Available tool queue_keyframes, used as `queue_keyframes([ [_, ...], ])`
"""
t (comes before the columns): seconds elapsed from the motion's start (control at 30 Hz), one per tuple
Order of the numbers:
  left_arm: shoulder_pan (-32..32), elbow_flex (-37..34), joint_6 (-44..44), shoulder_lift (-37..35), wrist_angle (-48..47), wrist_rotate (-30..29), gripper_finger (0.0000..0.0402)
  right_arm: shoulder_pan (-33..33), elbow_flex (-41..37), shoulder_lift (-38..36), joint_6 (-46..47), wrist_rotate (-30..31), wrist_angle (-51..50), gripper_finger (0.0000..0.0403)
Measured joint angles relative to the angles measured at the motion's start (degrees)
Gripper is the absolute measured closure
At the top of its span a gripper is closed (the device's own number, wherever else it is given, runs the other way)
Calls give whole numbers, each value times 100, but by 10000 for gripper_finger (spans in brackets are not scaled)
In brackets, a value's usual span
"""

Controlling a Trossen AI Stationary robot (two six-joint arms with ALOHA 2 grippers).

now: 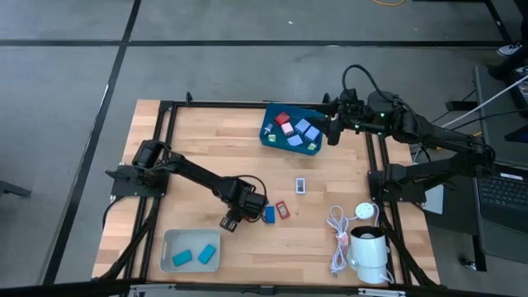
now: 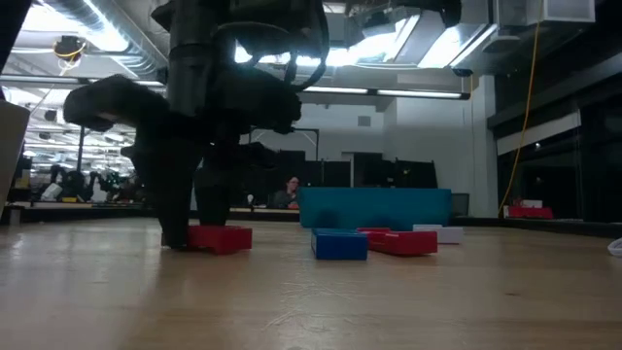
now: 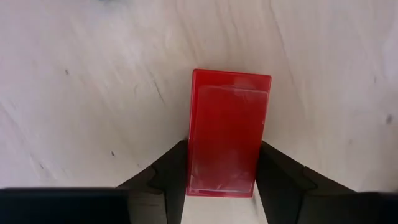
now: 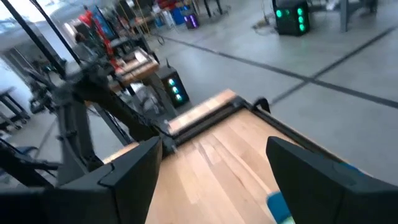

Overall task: Pick & Place Office items
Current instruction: Put the left red digital timer into the white bin

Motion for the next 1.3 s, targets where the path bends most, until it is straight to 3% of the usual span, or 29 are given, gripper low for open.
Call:
queue_keyframes([
  [0.17, 237, -55, -902, -451, -86, 615, 254, -11, 0, -13, -129, -219, 526, 105],
  [0.43, 386, -26, -2204, -2200, -52, 1060, 254, -156, 0, -13, -154, -393, 640, 105],
  [0.6, 105, -18, -3351, -3339, -1, 962, 254, -187, 0, -15, -216, -474, 637, 105],
  [0.7, -355, -12, -4020, -3744, -535, 799, 254, -188, 0, -15, -264, -475, 640, 105],
  [0.87, -1449, -14, -4934, -3768, -1716, 528, 254, -188, 0, -16, -277, -473, 637, 105],
  [0.97, -2003, -31, -5347, -3555, -1799, 455, 254, -188, 0, -17, -304, -473, 637, 105],
  [1.13, -2571, -450, -6182, -3186, -1120, 317, 254, -188, 0, -17, -342, -471, 637, 105],
  [1.3, -2931, -1257, -6933, -2803, 424, 321, 254, -188, 0, -17, -342, -473, 637, 105],
])
